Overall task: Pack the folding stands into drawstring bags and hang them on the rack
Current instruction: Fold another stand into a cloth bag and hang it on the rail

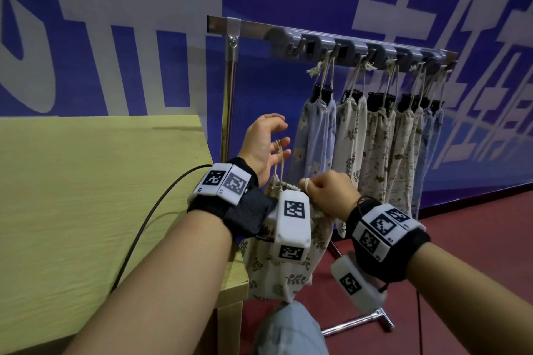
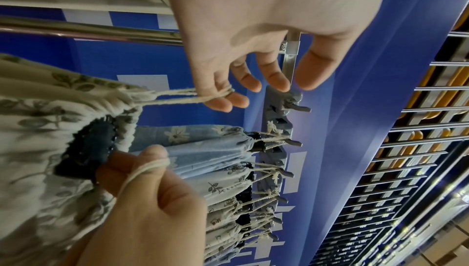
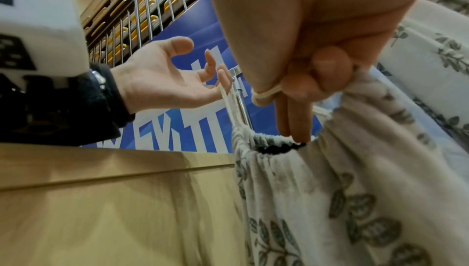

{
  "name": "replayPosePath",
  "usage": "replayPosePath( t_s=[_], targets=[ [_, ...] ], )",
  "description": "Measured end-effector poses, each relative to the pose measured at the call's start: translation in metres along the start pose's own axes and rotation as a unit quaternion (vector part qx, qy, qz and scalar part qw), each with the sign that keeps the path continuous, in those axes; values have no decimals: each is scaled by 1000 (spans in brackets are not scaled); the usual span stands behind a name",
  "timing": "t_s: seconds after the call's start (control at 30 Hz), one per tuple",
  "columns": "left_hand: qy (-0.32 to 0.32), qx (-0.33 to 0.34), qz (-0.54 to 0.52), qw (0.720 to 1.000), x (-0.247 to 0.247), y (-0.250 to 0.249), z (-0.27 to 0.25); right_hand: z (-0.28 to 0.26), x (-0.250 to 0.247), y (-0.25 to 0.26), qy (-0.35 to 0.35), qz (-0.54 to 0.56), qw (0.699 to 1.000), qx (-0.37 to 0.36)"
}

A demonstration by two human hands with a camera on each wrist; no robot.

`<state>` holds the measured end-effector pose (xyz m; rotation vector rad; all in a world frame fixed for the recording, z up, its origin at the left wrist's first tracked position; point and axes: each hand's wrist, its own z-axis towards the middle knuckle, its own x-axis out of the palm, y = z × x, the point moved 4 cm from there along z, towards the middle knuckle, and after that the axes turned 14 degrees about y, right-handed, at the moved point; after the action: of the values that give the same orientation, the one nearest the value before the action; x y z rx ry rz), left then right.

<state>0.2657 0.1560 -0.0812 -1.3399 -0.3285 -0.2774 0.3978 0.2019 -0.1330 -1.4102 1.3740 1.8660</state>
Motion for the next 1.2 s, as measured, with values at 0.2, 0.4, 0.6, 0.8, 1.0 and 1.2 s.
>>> replayPosePath(
  t_s=[0.2, 0.4, 0.6, 0.8, 1.0, 1.2],
  targets=[
    [27, 10, 32, 999, 6, 1, -1, 2, 9, -4, 77, -69, 994, 36],
    [3, -6, 37, 999, -1, 3, 5, 0, 5, -11, 44, 203, 978, 13],
    [-73, 10, 47, 996, -17, -4, 7, -12, -18, 16, -21, 496, 866, -64],
    [-81, 64, 282, 954, -26, -20, 11, -12, -44, 27, -113, 498, 855, -87],
    [-7, -14, 175, 984, -16, -8, 12, -15, -54, 7, -131, 541, 829, -55],
    [125, -4, 20, 992, 2, -12, 5, -24, -67, -9, -150, 555, 817, -34]
  ],
)
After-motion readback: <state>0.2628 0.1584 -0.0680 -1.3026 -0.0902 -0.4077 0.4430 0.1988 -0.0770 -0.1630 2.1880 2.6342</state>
